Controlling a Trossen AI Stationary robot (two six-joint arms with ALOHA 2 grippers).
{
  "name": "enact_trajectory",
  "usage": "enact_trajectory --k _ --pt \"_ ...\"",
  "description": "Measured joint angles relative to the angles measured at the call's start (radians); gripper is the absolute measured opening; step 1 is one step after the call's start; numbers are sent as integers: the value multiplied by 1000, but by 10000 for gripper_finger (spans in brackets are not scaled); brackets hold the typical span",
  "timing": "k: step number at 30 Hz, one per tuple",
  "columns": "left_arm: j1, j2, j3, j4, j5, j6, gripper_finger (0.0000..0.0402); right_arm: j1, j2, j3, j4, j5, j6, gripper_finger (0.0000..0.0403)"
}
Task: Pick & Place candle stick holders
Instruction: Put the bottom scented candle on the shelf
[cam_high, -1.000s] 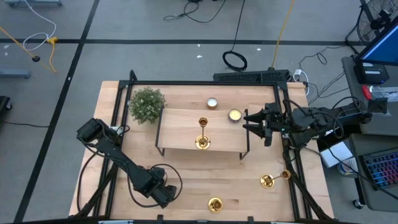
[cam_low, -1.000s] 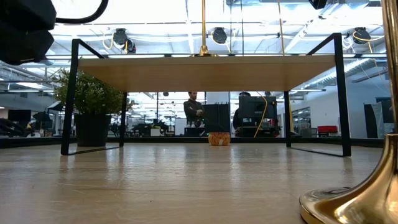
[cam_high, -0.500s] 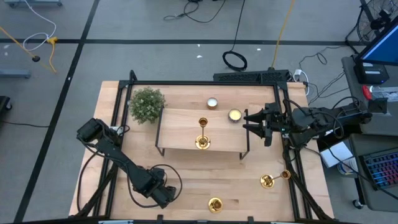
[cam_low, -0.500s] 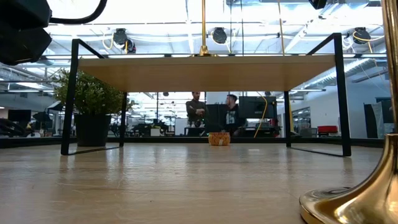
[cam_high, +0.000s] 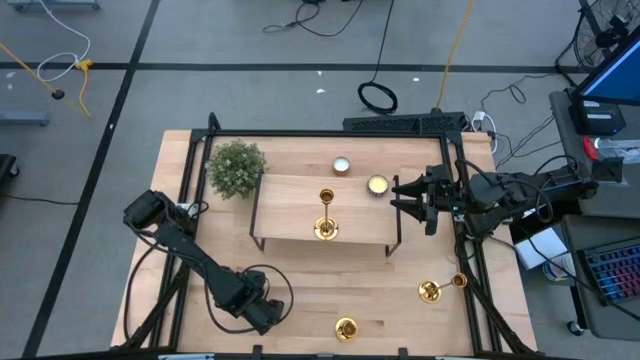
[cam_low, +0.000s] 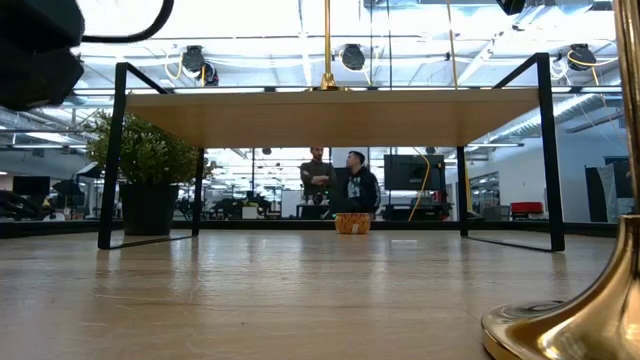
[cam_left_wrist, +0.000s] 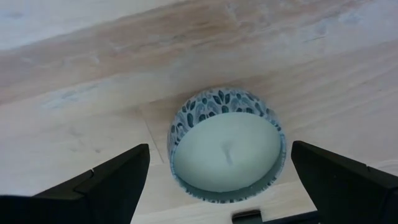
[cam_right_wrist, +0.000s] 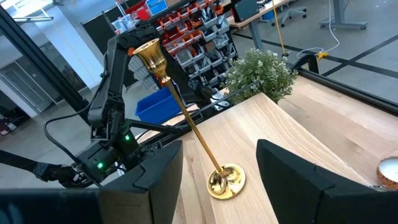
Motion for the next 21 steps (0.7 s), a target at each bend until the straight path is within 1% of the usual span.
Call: enact_trajectory --k 4,13,16,21 --pt "0 1 -34 61 13 -15 397 0 0 0 1 0 0 200" --pt "5 1 -38 56 19 2 393 0 0 0 1 0 0 200" --pt "5 1 -38 61 27 20 367 0 0 0 1 0 0 200" --pt "5 1 -38 88 26 48 287 0 0 0 1 0 0 200"
